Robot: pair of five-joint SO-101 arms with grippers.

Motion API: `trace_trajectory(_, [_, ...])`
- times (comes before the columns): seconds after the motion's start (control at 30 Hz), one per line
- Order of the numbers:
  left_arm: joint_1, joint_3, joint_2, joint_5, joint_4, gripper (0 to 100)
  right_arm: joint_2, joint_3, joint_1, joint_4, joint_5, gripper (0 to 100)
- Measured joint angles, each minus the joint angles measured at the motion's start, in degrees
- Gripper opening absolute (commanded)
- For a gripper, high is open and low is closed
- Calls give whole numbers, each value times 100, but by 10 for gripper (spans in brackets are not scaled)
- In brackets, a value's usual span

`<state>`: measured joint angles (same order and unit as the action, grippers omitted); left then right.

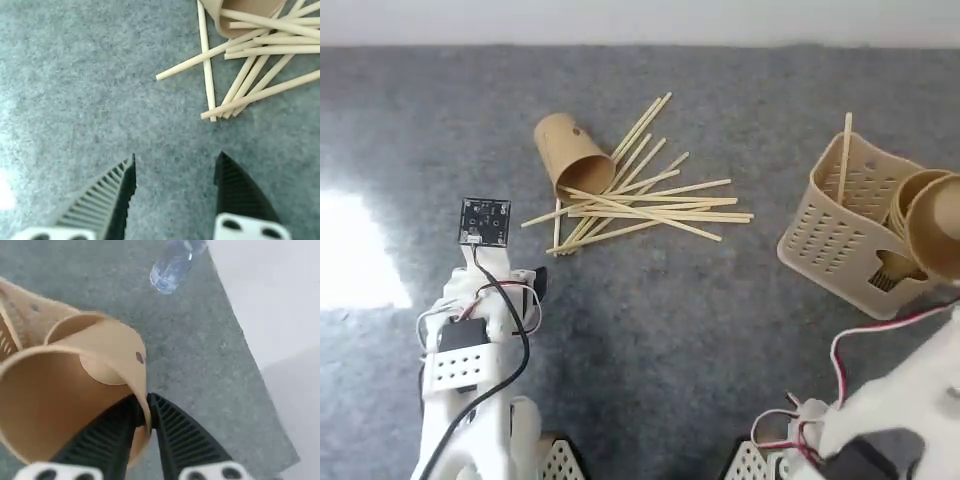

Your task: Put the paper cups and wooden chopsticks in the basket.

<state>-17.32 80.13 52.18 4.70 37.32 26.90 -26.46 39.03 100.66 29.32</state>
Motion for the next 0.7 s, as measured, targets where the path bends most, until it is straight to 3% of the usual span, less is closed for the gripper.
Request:
trace_trajectory(0.4, [0,0,0,0,0,246,-369,-202,-422,0,-492,6])
trace_trajectory(0.7, [0,0,0,0,0,246,-132,853,-404,0,-545,6])
